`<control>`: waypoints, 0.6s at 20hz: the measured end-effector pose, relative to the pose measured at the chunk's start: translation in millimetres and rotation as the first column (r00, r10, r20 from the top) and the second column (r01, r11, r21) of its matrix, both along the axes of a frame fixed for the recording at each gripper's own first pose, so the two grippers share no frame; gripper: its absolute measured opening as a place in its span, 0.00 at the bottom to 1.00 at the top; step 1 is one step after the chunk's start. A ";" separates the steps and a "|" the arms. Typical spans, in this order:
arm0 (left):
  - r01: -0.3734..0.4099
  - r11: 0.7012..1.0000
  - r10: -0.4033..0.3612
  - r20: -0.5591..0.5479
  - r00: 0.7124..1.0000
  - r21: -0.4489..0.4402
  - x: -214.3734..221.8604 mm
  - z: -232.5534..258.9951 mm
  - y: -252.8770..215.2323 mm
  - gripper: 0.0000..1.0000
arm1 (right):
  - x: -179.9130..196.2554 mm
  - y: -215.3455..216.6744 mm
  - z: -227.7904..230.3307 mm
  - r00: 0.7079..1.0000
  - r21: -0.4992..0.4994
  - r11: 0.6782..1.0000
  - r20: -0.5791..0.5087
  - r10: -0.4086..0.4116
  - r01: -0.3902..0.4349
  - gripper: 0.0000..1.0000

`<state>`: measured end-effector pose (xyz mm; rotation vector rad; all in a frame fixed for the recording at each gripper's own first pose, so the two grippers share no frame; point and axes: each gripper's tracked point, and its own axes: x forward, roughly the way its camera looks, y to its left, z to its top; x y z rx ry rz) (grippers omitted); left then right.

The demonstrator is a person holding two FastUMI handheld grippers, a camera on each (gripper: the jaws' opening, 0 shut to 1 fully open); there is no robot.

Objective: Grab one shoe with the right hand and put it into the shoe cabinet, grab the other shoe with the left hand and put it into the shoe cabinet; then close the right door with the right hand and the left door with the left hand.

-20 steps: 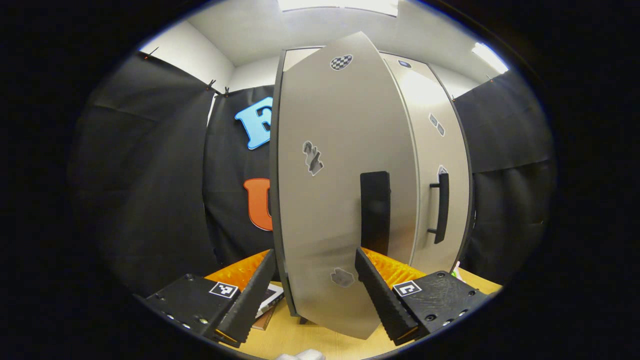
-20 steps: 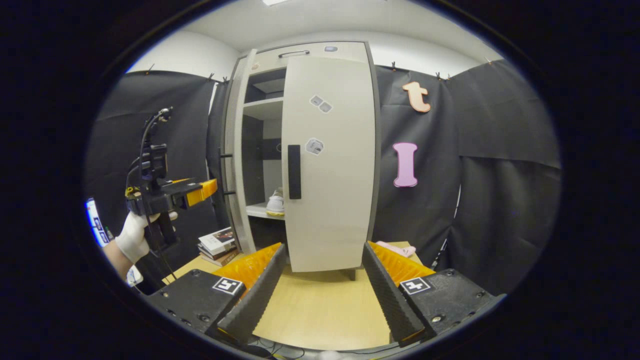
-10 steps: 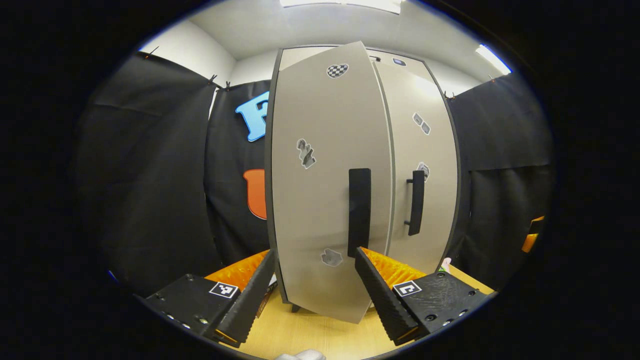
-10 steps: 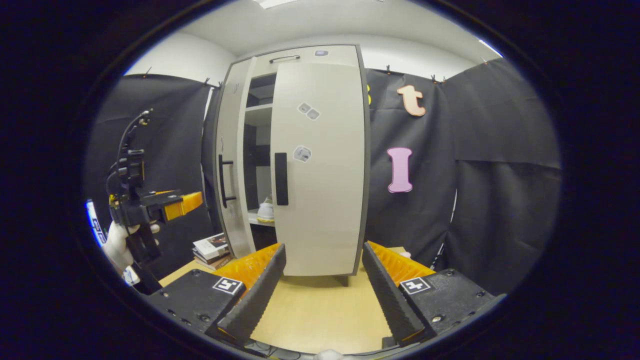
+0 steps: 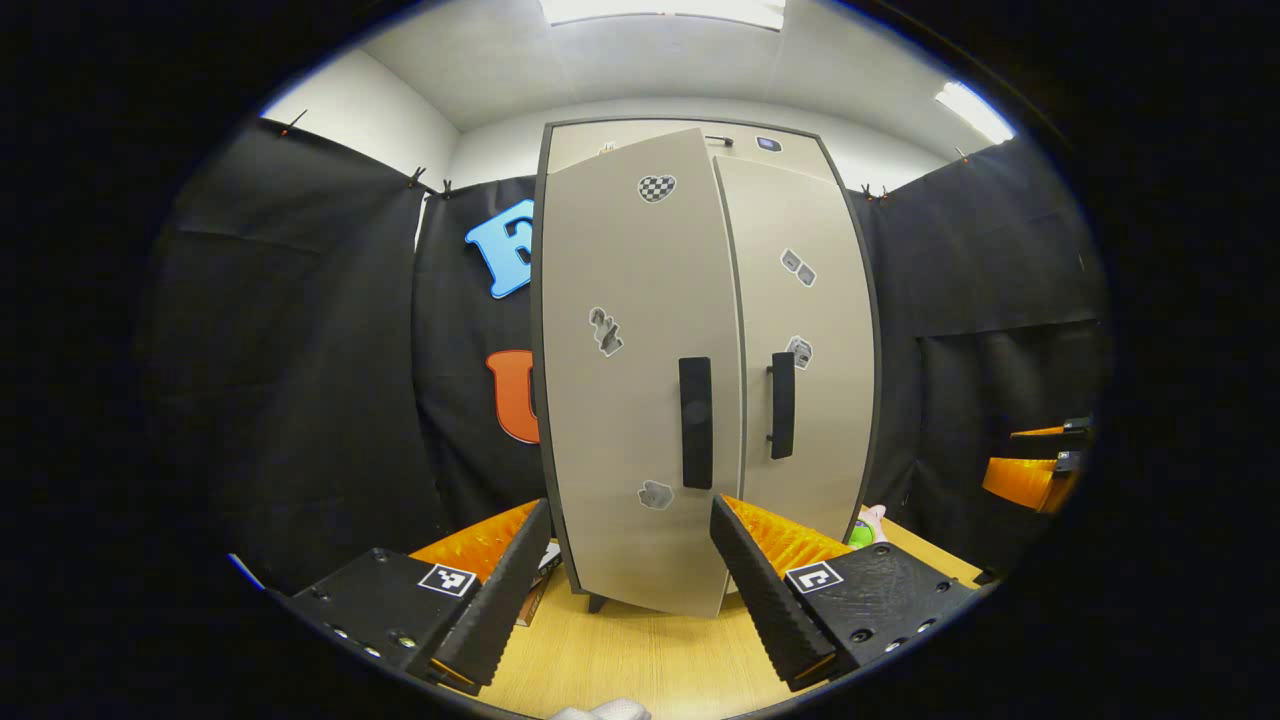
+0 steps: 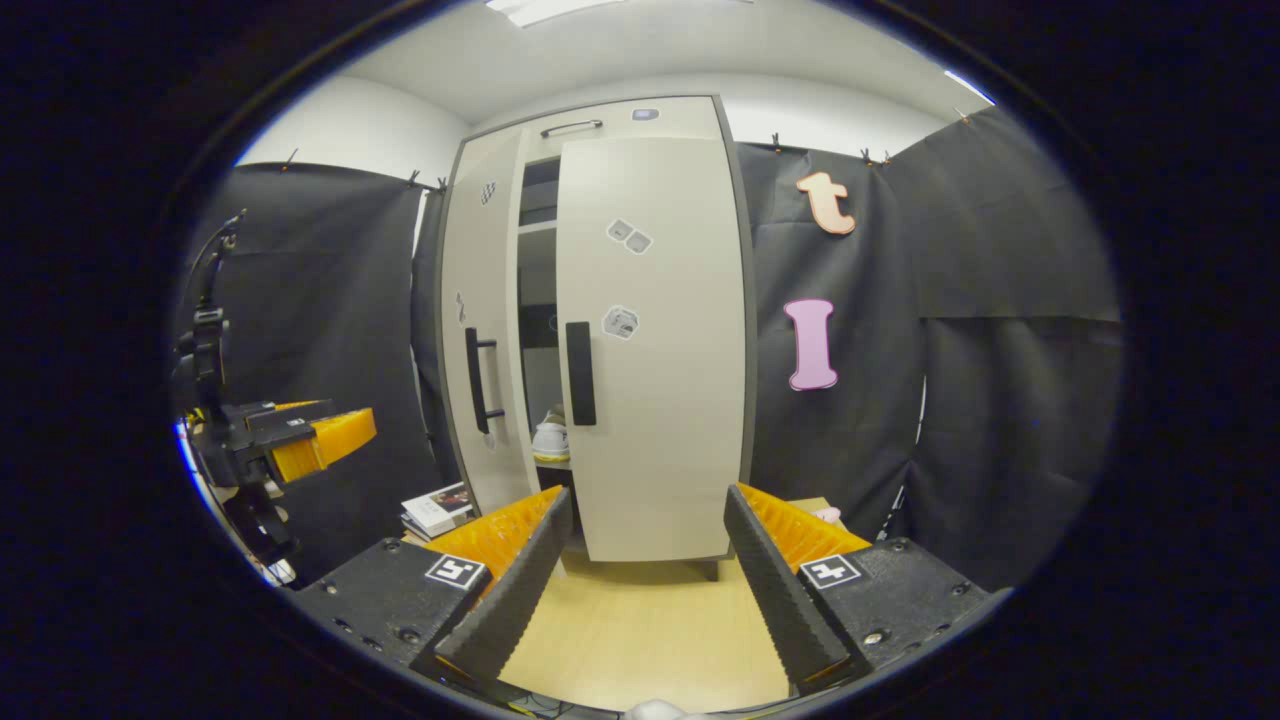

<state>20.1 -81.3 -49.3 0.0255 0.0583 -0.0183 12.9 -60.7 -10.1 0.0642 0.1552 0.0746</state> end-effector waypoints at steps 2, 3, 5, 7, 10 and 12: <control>-0.008 1.000 0.008 0.000 1.000 0.003 -6.4 0.2 3.0 0.96 | -0.2 0.8 4.1 1.000 0.000 1.000 0.013 -0.007 0.007 0.99; -0.010 1.000 0.010 -0.004 1.000 0.000 -10.7 -1.6 3.6 0.96 | 0.2 1.1 4.8 1.000 -0.004 1.000 0.016 -0.009 0.009 0.99; -0.015 1.000 0.015 -0.008 1.000 -0.006 -15.9 -5.1 5.4 0.96 | 0.3 4.2 3.5 1.000 -0.009 1.000 0.016 -0.008 0.008 0.99; -0.022 1.000 0.022 -0.010 1.000 0.002 -19.9 -7.2 9.9 0.96 | 0.1 8.8 1.1 1.000 -0.007 1.000 0.008 -0.004 0.004 1.00; -0.031 0.999 0.031 -0.011 0.999 -0.011 -21.7 -9.4 14.6 0.96 | -0.5 13.2 2.6 1.000 -0.007 1.000 0.010 -0.002 0.002 0.99; -0.043 0.999 0.043 -0.006 0.999 -0.016 -20.0 -9.3 19.4 0.96 | -1.1 14.9 5.0 1.000 -0.013 1.000 0.016 -0.003 0.003 0.99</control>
